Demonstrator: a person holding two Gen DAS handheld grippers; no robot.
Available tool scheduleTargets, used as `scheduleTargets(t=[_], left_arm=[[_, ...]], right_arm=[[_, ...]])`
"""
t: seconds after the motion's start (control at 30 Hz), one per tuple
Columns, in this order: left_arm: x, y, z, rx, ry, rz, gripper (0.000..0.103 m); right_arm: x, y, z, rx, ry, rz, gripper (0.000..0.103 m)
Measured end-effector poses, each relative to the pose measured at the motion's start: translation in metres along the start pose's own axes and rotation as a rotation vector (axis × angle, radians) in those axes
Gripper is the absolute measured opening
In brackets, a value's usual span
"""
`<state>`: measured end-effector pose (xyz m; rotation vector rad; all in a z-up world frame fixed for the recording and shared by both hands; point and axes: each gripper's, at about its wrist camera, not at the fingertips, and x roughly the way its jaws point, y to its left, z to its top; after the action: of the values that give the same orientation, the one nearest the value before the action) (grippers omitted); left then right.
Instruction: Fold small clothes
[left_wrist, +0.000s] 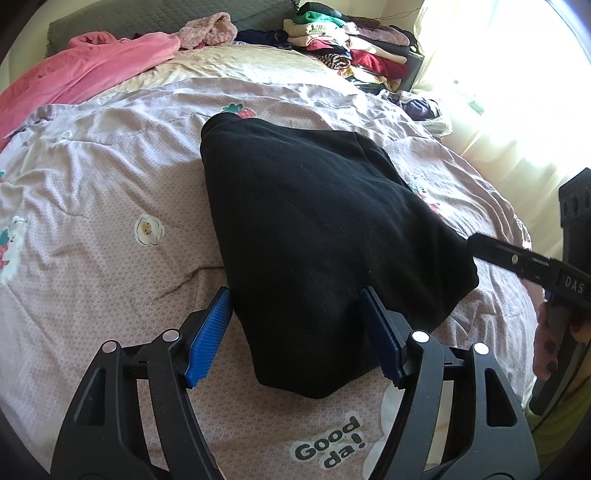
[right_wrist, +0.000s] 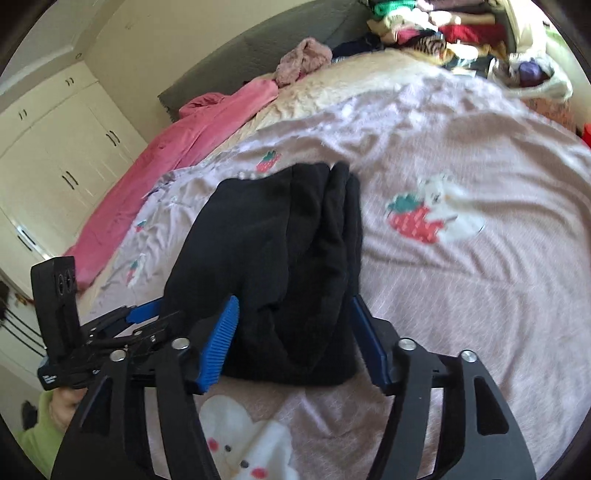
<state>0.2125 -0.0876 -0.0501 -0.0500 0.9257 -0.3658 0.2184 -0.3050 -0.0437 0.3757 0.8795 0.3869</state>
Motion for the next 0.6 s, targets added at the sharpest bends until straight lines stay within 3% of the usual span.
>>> scheduleTargets(t=[0.13,0.23,0.3,0.33,0.6], left_arm=[[0.000,-0.002,-0.001,0.004,0.002,0.006,0.062],[0.000,-0.003,-0.001,0.001,0.002,0.007,0.062],[-0.001,-0.004,-0.002,0.004,0.000,0.009,0.062],[-0.002,-0.004,-0.002,0.003,-0.001,0.007,0.062],[-0.005,-0.006,-0.004,-0.006,0.001,0.006,0.062]], right_arm=[[0.017,0.002,-0.001,0.000,0.057,-0.016,0.067],[0.022,0.001,0.001,0.001,0.056,-0.009,0.052],[0.022,0.002,0.002,-0.007,0.051,-0.008,0.032],[0.022,0.003,0.003,-0.014,0.046,-0.009,0.028],[0.006,0.013,0.004,-0.079,0.011,-0.034,0.015]])
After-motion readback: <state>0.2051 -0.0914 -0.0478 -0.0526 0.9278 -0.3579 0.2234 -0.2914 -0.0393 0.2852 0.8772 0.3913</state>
